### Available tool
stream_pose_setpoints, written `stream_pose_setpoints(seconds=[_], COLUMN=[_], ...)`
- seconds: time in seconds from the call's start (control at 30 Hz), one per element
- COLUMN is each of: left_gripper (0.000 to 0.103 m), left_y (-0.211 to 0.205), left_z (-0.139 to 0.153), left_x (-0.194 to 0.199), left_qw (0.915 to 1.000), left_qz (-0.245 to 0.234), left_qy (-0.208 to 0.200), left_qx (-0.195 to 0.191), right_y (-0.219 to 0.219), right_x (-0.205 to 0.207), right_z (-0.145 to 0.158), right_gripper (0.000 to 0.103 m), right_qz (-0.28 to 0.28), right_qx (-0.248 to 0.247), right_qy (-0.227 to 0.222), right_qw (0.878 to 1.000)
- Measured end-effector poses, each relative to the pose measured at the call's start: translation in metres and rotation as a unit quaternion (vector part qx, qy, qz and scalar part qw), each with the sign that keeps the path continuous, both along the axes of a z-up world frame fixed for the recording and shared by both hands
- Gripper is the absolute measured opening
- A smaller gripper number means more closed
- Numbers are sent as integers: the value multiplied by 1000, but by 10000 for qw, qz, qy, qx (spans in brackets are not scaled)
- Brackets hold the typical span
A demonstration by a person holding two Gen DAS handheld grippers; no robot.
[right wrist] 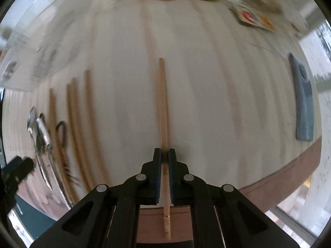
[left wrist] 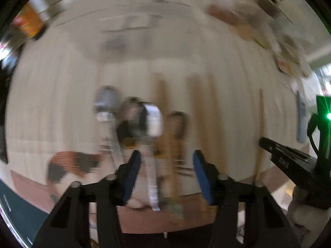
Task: Organize utensils
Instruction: 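Grasp a wooden chopstick with right tool while left tool grasps another chopstick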
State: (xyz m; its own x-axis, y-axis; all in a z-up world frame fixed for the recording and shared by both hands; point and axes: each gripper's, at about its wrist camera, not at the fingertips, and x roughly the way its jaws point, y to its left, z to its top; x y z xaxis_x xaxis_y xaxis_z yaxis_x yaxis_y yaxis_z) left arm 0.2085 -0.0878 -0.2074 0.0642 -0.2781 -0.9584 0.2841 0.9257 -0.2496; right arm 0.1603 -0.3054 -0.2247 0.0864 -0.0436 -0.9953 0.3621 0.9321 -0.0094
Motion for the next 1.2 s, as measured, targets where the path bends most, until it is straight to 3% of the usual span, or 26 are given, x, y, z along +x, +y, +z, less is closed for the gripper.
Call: stream_pose_setpoints(seconds=[0.13, 0.27, 0.33, 0.67, 0.93, 1.2], left_gripper=[34, 7, 3, 4, 5, 6], left_y=[-34, -39, -42, -69, -80, -79], left_z=[-9, -31, -36, -40, -42, -43], left_x=[-2, 1, 2, 6, -7, -8], left_qw=[9993, 9982, 9981, 9976, 9970, 9968], left_qz=[-342, -337, -287, -497, -538, -537], left_qy=[137, 426, 534, 309, 295, 263], left_qx=[31, 262, 128, 381, 461, 532], right_y=[-36, -64, -73, -74, -36, -4], right_x=[-16, -34, -44, -53, -19, -13], right_z=[2, 3, 4, 8, 12, 9], right_gripper=[6, 6, 6, 7, 7, 8], right_qz=[-420, -804, -919, -778, -293, 92], right_qx=[40, 210, 295, 268, 702, 423], right_qy=[16, 0, -48, -85, -28, 466], right_qw=[9991, 9965, 9953, 9966, 9971, 9980])
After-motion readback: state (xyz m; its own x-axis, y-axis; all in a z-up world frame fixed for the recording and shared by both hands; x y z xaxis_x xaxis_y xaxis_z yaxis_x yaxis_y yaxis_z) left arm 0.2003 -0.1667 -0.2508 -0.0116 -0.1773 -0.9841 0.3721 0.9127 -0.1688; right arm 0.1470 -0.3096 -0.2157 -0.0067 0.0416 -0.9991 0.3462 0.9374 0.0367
